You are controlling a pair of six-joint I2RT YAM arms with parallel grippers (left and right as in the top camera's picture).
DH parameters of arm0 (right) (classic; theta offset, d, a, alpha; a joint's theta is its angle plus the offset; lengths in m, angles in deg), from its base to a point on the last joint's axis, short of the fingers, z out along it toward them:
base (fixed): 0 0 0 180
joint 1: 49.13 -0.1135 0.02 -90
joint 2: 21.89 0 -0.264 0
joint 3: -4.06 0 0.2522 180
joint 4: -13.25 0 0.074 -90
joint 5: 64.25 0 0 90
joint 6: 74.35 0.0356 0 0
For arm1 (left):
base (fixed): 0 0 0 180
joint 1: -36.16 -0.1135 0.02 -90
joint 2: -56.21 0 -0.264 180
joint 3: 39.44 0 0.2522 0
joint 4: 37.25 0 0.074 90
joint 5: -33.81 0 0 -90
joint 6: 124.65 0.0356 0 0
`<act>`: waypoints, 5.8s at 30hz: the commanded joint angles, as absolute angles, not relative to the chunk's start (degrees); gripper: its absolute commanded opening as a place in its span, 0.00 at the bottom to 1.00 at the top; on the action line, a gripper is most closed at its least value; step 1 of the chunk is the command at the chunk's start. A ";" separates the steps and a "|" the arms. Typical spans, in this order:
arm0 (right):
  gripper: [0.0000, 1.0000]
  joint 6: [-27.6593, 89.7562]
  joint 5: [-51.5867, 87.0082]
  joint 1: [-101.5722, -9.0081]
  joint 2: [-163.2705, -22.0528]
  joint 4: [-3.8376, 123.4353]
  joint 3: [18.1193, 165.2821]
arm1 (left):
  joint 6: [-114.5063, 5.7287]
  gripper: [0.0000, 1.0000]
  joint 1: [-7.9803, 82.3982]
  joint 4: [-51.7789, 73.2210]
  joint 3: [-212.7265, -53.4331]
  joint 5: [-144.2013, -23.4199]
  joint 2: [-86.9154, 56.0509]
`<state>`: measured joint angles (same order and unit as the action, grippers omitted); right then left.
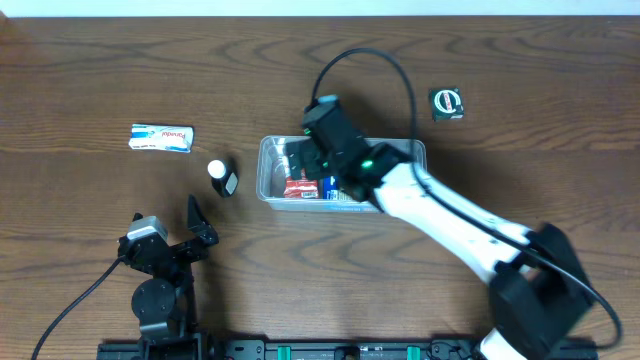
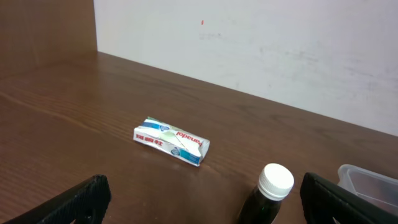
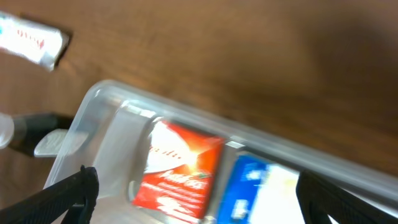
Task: Pack container
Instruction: 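Move right gripper to the green Zam-Buk box and grasp it, then carry the green box over the container and lower it, then press the green box down into the container beside the red box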
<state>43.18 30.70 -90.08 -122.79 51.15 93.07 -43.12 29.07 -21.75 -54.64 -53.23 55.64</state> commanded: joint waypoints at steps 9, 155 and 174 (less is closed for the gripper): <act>0.98 30.57 28.08 -64.70 -109.22 52.09 93.81 | -41.98 0.98 28.78 -19.63 -53.43 -52.58 55.92; 0.55 46.48 32.85 -96.44 -132.63 51.11 93.79 | -41.98 0.98 28.78 -19.61 -53.43 -52.58 55.92; 0.55 46.24 31.51 -97.18 -132.65 51.88 93.79 | -41.98 0.98 28.78 -19.61 -53.43 -52.60 55.92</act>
